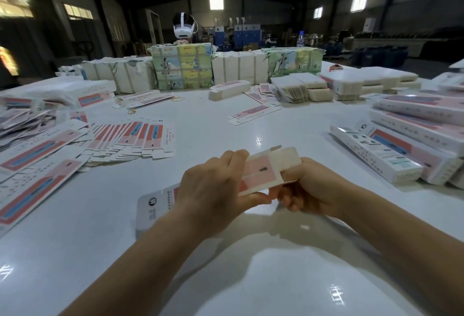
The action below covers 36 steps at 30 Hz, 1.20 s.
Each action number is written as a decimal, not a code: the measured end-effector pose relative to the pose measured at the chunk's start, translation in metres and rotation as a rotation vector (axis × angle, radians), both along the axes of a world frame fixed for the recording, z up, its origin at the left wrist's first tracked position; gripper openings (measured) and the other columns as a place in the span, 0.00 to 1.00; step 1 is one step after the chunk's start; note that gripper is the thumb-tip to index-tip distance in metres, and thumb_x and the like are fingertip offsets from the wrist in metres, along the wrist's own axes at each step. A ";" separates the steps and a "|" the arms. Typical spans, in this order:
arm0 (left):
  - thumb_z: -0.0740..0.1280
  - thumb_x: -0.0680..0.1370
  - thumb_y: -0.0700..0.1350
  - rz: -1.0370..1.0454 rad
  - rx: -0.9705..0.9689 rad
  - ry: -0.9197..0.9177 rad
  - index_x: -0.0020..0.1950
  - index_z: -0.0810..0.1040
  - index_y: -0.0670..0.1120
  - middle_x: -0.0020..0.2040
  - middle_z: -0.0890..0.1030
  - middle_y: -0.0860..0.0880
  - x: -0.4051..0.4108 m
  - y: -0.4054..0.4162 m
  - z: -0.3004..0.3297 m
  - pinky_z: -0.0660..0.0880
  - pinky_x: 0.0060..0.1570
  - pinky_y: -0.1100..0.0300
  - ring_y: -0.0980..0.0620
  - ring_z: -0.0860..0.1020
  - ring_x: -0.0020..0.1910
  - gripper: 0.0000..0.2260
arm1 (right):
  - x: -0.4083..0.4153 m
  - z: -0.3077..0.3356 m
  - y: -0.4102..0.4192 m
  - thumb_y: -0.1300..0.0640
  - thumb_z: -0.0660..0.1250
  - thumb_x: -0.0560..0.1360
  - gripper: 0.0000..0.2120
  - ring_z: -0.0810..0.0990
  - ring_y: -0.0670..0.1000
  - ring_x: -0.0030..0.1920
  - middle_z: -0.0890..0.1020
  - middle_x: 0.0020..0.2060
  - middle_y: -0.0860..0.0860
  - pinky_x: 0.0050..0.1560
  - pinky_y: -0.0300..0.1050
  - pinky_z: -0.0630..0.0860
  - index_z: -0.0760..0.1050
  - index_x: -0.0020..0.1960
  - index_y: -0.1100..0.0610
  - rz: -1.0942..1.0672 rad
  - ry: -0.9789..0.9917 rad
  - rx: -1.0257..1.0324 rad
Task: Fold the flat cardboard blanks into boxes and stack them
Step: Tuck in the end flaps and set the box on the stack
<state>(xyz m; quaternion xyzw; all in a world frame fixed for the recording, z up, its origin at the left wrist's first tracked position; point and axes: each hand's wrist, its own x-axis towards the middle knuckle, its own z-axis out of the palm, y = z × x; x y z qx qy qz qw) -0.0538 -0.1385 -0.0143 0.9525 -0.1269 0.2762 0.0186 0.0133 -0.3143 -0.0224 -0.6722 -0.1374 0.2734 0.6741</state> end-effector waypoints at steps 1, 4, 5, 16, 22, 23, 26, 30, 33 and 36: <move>0.52 0.66 0.74 0.058 -0.025 0.036 0.59 0.70 0.50 0.48 0.78 0.52 0.002 -0.001 -0.001 0.68 0.31 0.59 0.49 0.76 0.38 0.35 | 0.001 0.001 0.000 0.68 0.63 0.63 0.09 0.72 0.47 0.19 0.78 0.24 0.56 0.18 0.35 0.66 0.81 0.38 0.63 -0.006 0.022 -0.013; 0.49 0.66 0.74 0.061 -0.104 0.082 0.57 0.67 0.53 0.50 0.76 0.54 0.006 0.003 -0.005 0.76 0.37 0.56 0.52 0.75 0.40 0.32 | 0.004 0.004 -0.003 0.69 0.58 0.71 0.18 0.70 0.44 0.18 0.77 0.22 0.53 0.17 0.32 0.64 0.82 0.30 0.60 -0.020 0.070 -0.058; 0.52 0.68 0.72 0.028 -0.125 0.096 0.58 0.68 0.53 0.51 0.77 0.54 0.006 0.005 -0.005 0.77 0.39 0.55 0.52 0.75 0.41 0.29 | 0.005 0.005 -0.004 0.69 0.57 0.71 0.21 0.70 0.43 0.18 0.76 0.21 0.52 0.16 0.32 0.63 0.81 0.26 0.59 -0.027 0.084 -0.064; 0.47 0.65 0.72 0.099 -0.268 0.333 0.58 0.65 0.55 0.58 0.75 0.53 0.009 0.020 0.001 0.78 0.45 0.50 0.50 0.77 0.46 0.31 | -0.004 0.001 0.000 0.60 0.64 0.77 0.05 0.78 0.43 0.33 0.78 0.42 0.49 0.30 0.40 0.76 0.75 0.49 0.51 -0.637 -0.568 -0.001; 0.45 0.63 0.74 0.153 -0.286 0.304 0.55 0.65 0.54 0.56 0.76 0.53 0.009 0.020 -0.001 0.78 0.44 0.50 0.49 0.77 0.44 0.32 | -0.015 -0.009 0.009 0.62 0.70 0.73 0.06 0.74 0.49 0.47 0.74 0.43 0.47 0.49 0.32 0.69 0.83 0.50 0.57 -0.613 -1.081 -0.294; 0.44 0.62 0.75 0.160 -0.277 0.306 0.55 0.65 0.54 0.56 0.76 0.53 0.009 0.020 -0.001 0.78 0.44 0.50 0.49 0.77 0.44 0.33 | -0.015 -0.010 0.010 0.62 0.70 0.73 0.07 0.73 0.49 0.48 0.74 0.43 0.47 0.50 0.28 0.66 0.83 0.51 0.58 -0.612 -1.091 -0.314; 0.41 0.60 0.75 0.161 -0.258 0.310 0.52 0.64 0.55 0.54 0.76 0.54 0.009 0.018 -0.004 0.78 0.43 0.51 0.50 0.76 0.42 0.33 | -0.017 -0.013 0.013 0.63 0.70 0.73 0.10 0.70 0.47 0.53 0.75 0.44 0.44 0.52 0.23 0.62 0.83 0.54 0.58 -0.583 -1.080 -0.320; 0.39 0.60 0.75 0.159 -0.204 0.275 0.51 0.63 0.55 0.53 0.76 0.54 0.009 0.011 -0.007 0.75 0.39 0.54 0.51 0.75 0.41 0.33 | -0.019 -0.016 0.015 0.64 0.68 0.74 0.09 0.69 0.45 0.54 0.76 0.43 0.38 0.52 0.23 0.63 0.83 0.51 0.55 -0.535 -0.998 -0.283; 0.41 0.61 0.75 0.123 -0.232 0.275 0.54 0.64 0.55 0.55 0.76 0.54 0.009 0.013 -0.008 0.78 0.42 0.52 0.51 0.76 0.42 0.34 | -0.021 -0.014 0.015 0.66 0.67 0.74 0.10 0.70 0.45 0.54 0.78 0.43 0.40 0.50 0.23 0.63 0.82 0.47 0.53 -0.491 -0.932 -0.226; 0.42 0.61 0.76 0.084 -0.259 0.267 0.54 0.64 0.56 0.56 0.76 0.54 0.011 0.015 -0.007 0.77 0.39 0.55 0.53 0.75 0.41 0.33 | -0.023 -0.012 0.016 0.66 0.67 0.74 0.12 0.69 0.44 0.59 0.77 0.52 0.42 0.54 0.25 0.63 0.78 0.44 0.48 -0.458 -0.881 -0.142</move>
